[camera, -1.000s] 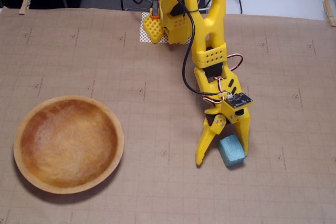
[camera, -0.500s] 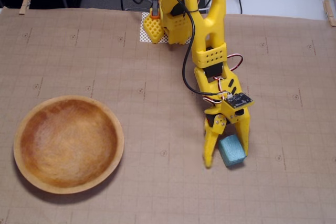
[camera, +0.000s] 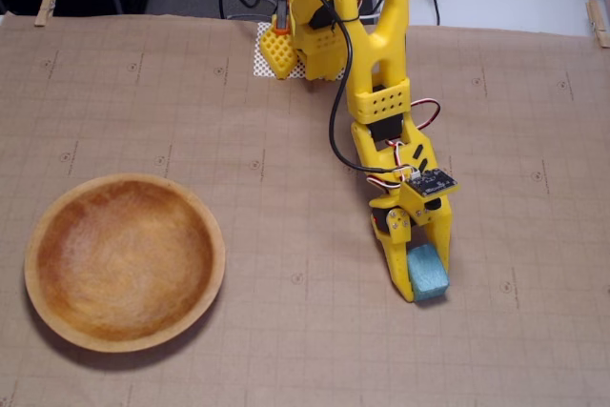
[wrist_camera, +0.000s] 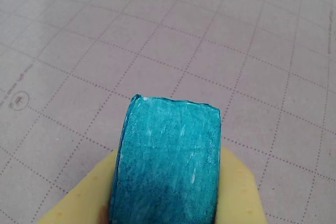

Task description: Grasp a blue block and put it in the bowl.

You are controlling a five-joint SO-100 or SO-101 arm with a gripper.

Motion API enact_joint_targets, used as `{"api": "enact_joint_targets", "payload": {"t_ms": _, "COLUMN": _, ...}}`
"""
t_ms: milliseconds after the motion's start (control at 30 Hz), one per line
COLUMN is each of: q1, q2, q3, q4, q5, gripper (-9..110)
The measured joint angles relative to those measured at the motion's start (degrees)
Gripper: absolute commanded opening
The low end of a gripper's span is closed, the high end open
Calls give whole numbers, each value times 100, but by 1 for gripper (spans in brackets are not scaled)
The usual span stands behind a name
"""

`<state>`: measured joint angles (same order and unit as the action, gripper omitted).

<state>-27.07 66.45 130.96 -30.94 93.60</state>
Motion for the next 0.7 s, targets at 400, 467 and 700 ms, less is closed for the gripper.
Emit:
{"api": "enact_joint_targets", "payload": {"t_ms": 400, "q1": 0, "q2": 0, "q3": 9, "q4": -35, "q5": 0, "gripper": -3}}
{"api": "enact_joint_targets", "payload": {"t_ms": 467, "q1": 0, "q2": 0, "q3": 44, "q4": -62, "q5": 0, "gripper": -3}}
{"api": "enact_joint_targets", "payload": {"t_ms": 700, "q1": 0, "q2": 0, "q3": 44, "q4": -62, "q5": 0, "gripper": -3}}
